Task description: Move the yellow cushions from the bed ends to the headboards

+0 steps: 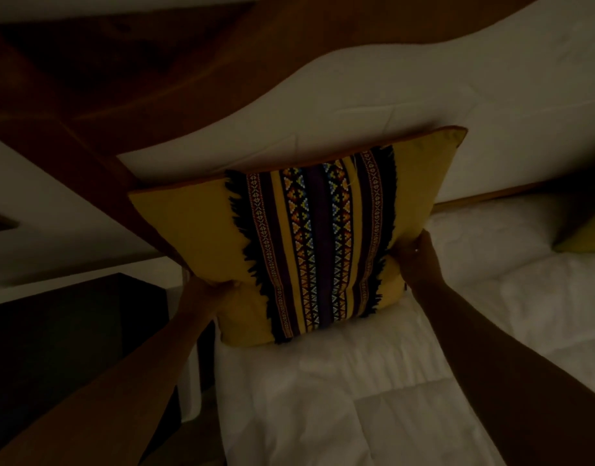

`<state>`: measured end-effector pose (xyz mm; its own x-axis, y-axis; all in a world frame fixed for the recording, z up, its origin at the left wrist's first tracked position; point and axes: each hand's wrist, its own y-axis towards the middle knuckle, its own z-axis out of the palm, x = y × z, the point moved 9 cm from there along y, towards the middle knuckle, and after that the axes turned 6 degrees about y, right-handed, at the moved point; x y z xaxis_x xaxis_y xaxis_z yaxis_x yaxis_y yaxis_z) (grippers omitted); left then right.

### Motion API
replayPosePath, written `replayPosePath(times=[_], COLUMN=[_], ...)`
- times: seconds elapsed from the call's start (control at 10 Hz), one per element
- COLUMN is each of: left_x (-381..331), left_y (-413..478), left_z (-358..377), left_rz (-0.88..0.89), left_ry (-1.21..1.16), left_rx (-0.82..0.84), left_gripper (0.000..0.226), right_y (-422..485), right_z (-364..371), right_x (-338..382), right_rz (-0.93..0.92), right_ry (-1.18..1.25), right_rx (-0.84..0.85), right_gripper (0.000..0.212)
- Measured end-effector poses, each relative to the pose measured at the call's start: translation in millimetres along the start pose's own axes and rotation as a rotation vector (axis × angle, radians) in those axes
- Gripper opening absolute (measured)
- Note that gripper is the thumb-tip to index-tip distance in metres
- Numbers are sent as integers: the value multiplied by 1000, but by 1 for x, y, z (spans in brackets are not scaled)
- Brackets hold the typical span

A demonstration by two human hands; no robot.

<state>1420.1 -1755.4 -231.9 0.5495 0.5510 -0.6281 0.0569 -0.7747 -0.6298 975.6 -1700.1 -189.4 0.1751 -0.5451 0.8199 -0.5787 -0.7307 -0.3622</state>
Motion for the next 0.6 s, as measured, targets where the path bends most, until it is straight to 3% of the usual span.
replayPosePath(times=[0.1, 0.2, 0.4, 0.6], left_x=[-11, -14, -14, -29], left_y=[-22, -47, -96, -164], left_z=[-6, -12, -17, -13], left_rz=[62, 122, 190, 293], left_ry=[1, -24, 3, 119], left_rx=[31, 22, 36, 159], left_gripper=[94, 95, 58, 62], right_y=[-23, -51, -121, -206], right_z=[-7, -10, -9, -23], right_x=[-7, -6, 12, 44], right_rz=[31, 37, 8, -96], right_ry=[-109, -173, -279, -304], right_rx=[-14, -8, 72, 105], right_gripper=[70, 67, 53, 46])
